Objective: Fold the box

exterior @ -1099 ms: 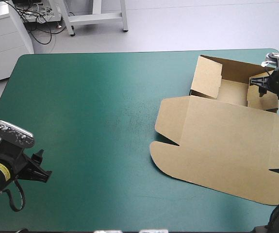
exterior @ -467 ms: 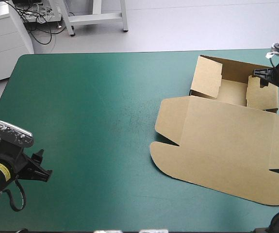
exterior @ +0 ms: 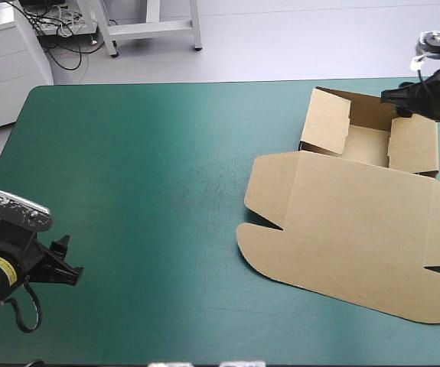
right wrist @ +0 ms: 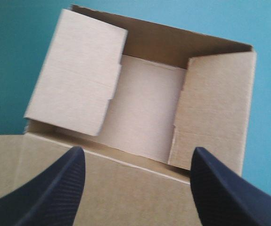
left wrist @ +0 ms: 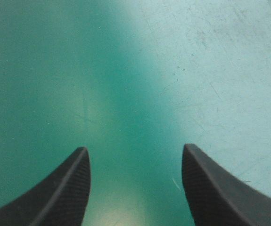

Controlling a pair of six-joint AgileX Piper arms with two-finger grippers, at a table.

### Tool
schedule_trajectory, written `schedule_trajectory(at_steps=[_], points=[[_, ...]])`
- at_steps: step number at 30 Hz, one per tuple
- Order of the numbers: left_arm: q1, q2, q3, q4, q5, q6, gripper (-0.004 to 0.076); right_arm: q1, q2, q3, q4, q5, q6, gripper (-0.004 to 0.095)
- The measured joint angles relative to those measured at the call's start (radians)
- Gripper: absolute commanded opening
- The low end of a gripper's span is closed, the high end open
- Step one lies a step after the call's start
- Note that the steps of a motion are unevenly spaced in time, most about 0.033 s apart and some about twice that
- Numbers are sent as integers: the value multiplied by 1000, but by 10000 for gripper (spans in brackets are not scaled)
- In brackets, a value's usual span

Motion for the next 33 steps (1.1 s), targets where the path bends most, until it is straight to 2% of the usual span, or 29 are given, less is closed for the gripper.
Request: schedule_trajectory(at_steps=[8, 16, 21, 28, 33], points=[[0, 0, 0, -44, -22, -3, 409, 281, -158, 0, -87, 13, -29, 521], [0, 0, 0, -52, -35, -4, 407, 537, -314, 62, -122, 14, -13, 485], [0, 0, 0, -57, -38, -4, 407, 582, -470, 289, -126, -12, -15, 464], [0, -40, 64, -72, -105, -8, 407, 586, -765, 747, -133, -207, -33, 458], [0, -138, 162, -91, -172, -11, 407, 586, -928, 976, -113, -290, -48, 440]])
